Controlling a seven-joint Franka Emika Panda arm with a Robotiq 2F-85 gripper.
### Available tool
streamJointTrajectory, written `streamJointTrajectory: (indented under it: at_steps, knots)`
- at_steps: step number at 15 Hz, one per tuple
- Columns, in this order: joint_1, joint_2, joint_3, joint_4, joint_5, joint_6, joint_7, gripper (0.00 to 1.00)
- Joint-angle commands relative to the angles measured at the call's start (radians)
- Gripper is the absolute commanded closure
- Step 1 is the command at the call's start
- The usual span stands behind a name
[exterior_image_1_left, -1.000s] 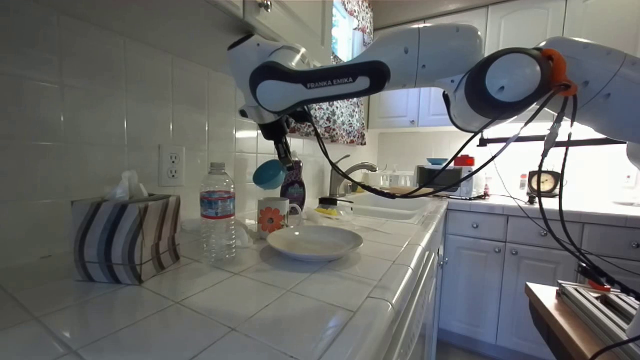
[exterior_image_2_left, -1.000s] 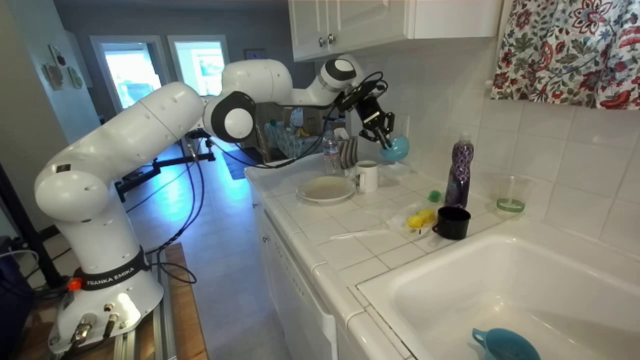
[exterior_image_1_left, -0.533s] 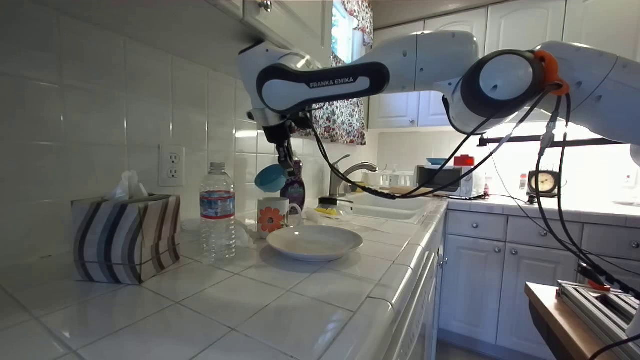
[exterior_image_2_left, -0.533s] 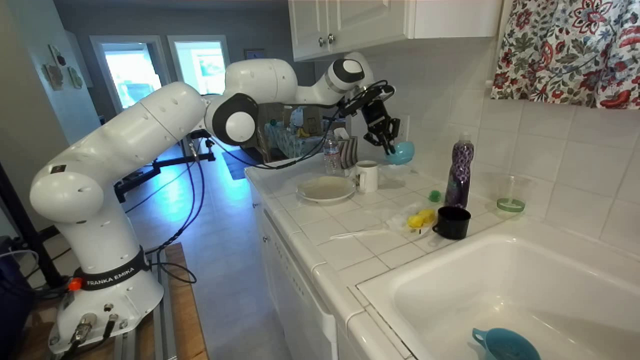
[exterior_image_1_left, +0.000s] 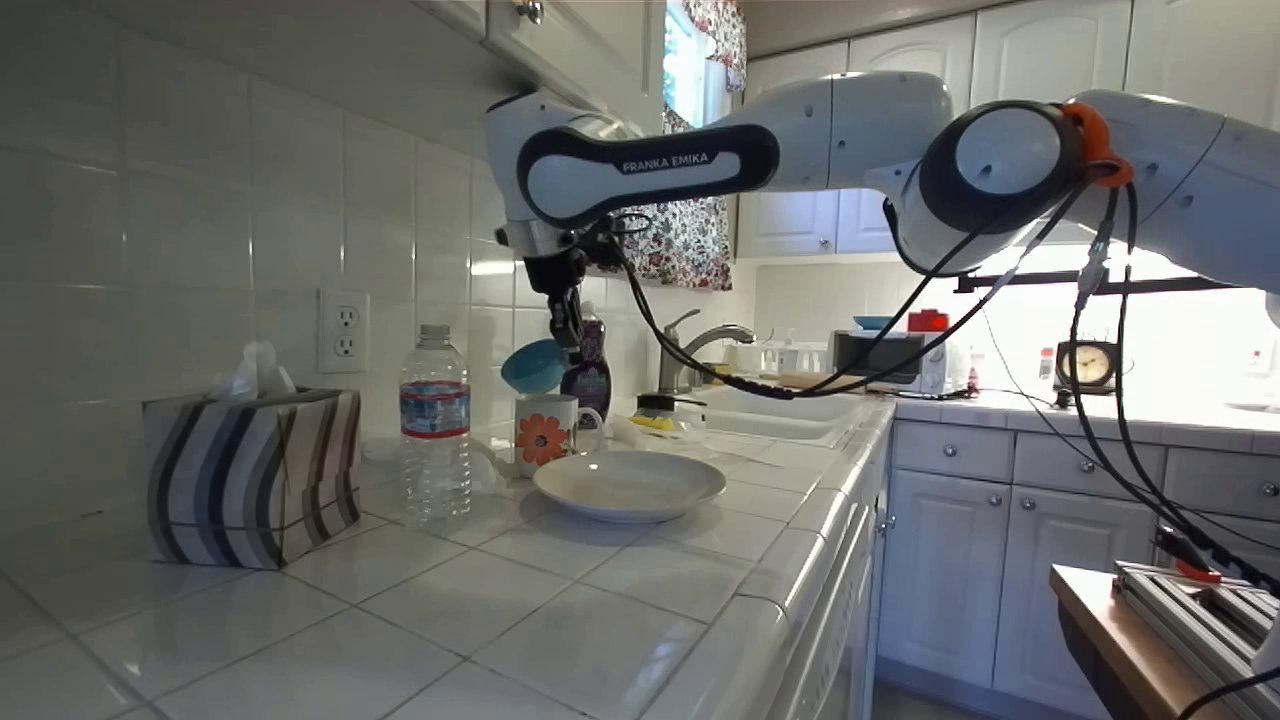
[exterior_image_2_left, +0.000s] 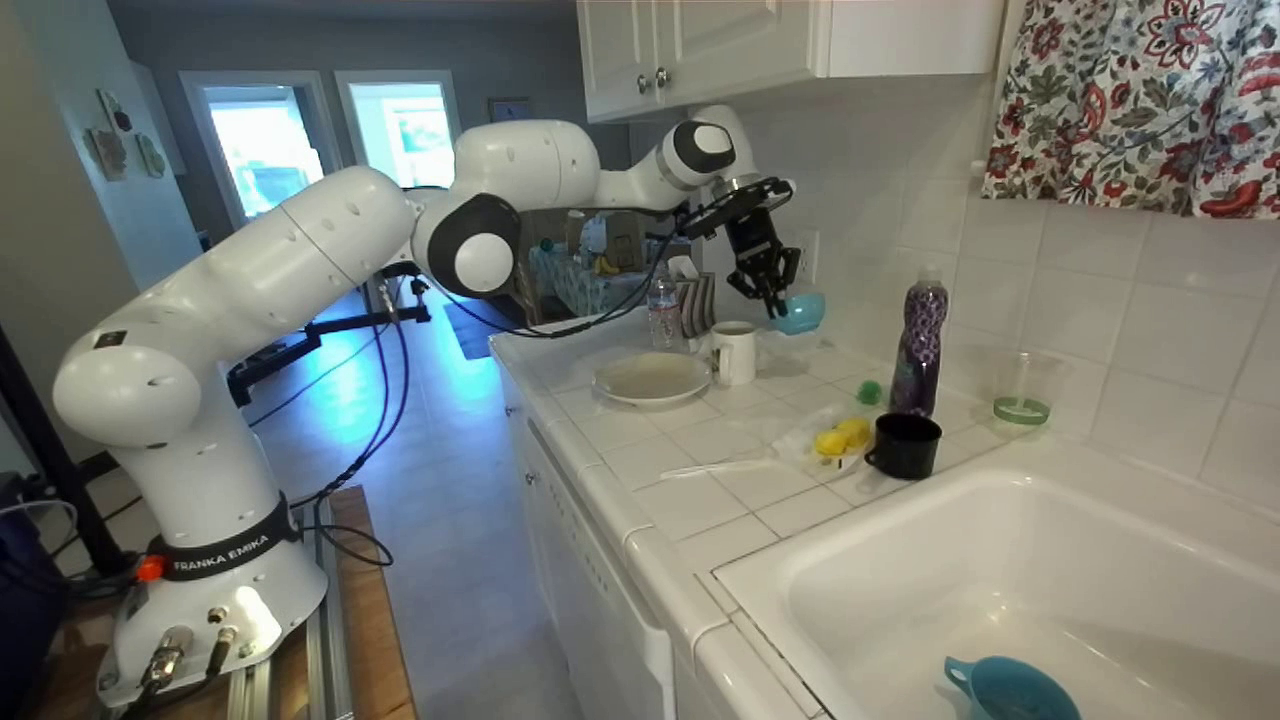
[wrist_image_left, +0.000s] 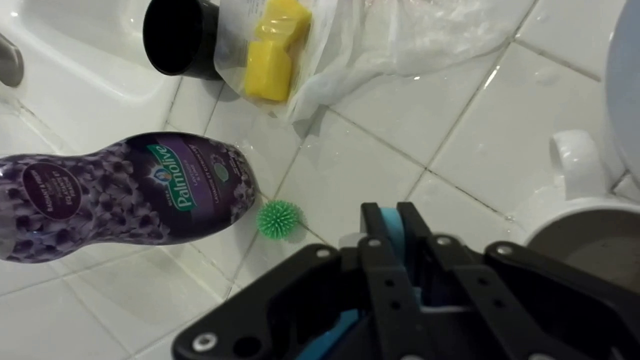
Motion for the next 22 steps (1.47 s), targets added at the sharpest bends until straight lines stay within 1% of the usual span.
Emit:
streamJointTrajectory:
  at_steps: [1,5,12,18,22]
  knots:
    - [-0.031,-0.004,0.036,-0.016,0.039,0.026,0.03,0.97]
    - [-0.064,0.002,0.068,-0.016,0.055,0.038,0.071,0.97]
    - [-0.123,0.028,0.129,-0.021,0.084,0.093,0.132,0.97]
    - [-0.181,0.061,0.186,-0.017,0.109,0.214,0.243,0.97]
    - [-0.211,0.083,0.222,-0.025,0.119,0.295,0.284,0.97]
